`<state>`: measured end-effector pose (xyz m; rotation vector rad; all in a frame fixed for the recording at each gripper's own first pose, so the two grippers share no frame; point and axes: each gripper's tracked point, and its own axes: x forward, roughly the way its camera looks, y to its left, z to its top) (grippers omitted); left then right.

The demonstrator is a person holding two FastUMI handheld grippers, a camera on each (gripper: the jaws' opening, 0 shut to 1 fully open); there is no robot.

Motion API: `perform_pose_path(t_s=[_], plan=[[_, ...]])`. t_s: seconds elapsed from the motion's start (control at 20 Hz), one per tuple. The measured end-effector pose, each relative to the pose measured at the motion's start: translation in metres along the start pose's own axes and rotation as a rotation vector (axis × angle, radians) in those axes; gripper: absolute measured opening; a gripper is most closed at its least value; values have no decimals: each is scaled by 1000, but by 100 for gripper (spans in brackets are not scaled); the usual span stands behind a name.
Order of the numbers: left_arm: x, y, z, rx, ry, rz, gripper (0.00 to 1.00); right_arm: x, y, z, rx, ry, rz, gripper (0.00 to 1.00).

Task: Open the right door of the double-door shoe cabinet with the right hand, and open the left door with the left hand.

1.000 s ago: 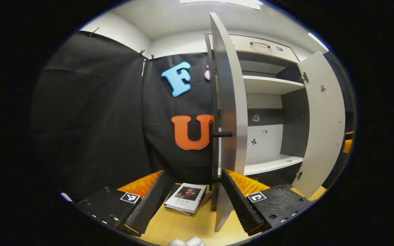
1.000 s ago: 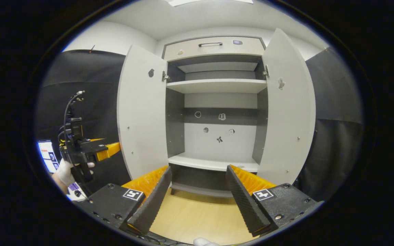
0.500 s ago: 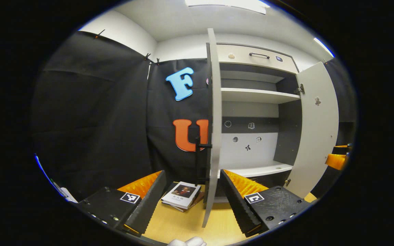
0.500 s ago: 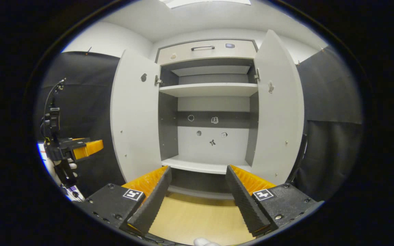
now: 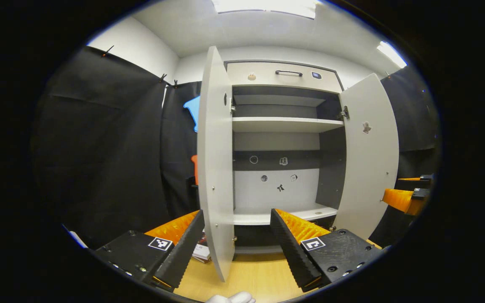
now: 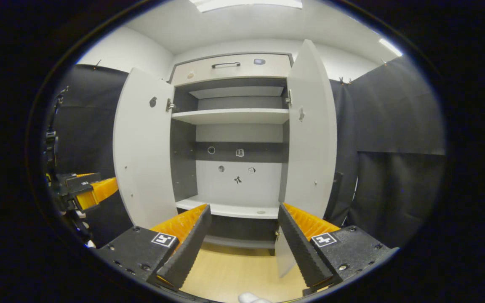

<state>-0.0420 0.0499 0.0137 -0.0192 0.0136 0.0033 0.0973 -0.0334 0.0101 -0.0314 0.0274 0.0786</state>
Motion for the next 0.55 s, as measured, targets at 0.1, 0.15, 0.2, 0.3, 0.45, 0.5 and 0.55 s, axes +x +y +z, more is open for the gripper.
perform_pose_path(t_s=[0.1, 0.15, 0.2, 0.3, 0.45, 0.5, 0.55], plan=[[2, -9, -2, 9, 5, -13, 95, -1, -10, -1, 1, 3, -21, 99], [3, -14, -3, 13, 6, -16, 95, -2, -13, -2, 2, 4, -29, 99], [4, -17, -2, 16, 5, -21, 94, -1, -16, -2, 2, 3, -35, 99], [4, -20, 1, 20, 2, -21, 94, -1, -22, -1, 7, 0, -54, 100], [3, -25, 2, 39, -1, -18, 94, 0, -26, -2, 23, -1, -62, 100], [3, -25, 2, 45, -1, -18, 94, 0, -26, -2, 27, -1, -65, 100], [2, -26, 1, 50, 3, -18, 94, 2, -25, -2, 29, 0, -61, 100]])
